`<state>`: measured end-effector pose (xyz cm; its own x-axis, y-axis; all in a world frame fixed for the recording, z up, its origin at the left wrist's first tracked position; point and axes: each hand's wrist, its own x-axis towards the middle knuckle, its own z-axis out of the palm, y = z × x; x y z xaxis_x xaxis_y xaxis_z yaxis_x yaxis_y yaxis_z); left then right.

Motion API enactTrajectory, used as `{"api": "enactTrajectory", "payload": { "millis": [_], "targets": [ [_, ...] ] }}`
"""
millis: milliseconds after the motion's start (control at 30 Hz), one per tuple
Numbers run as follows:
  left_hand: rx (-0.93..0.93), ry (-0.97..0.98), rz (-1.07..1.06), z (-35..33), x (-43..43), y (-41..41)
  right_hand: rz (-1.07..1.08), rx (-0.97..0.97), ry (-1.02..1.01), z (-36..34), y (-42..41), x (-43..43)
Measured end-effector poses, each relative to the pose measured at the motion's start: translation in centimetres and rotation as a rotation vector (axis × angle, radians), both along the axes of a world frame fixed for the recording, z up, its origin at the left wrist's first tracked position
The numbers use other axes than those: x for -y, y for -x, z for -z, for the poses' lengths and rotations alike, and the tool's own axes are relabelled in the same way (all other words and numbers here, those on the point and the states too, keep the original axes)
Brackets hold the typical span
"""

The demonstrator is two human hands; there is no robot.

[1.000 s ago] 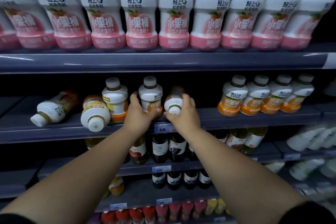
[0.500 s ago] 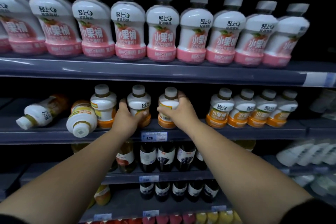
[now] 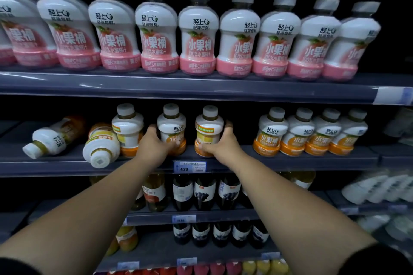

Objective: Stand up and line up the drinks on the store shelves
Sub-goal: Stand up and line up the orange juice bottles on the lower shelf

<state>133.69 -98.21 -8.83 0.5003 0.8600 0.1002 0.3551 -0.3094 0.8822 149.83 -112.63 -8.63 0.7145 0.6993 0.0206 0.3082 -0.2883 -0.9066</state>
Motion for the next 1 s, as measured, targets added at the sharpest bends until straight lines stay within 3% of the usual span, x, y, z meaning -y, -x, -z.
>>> {"api": "enactTrajectory", "payload": {
  "millis": [200, 800, 1000],
  "targets": [
    [-0.025, 0.012, 0.014, -0.10, -0.40, -0.12, 0.085, 0.064, 0.001, 0.68, 0.11, 0.22],
    [-0.012, 0.034, 0.119, -0.33, -0.27, -0.73, -0.025, 0.157, 0.114, 1.06, 0.38, -0.13],
    [-0.008, 0.042, 0.166, -0.62, 0.08, -0.90, 0.061, 0.191, 0.097, 1.02, 0.37, -0.16]
  ]
}}
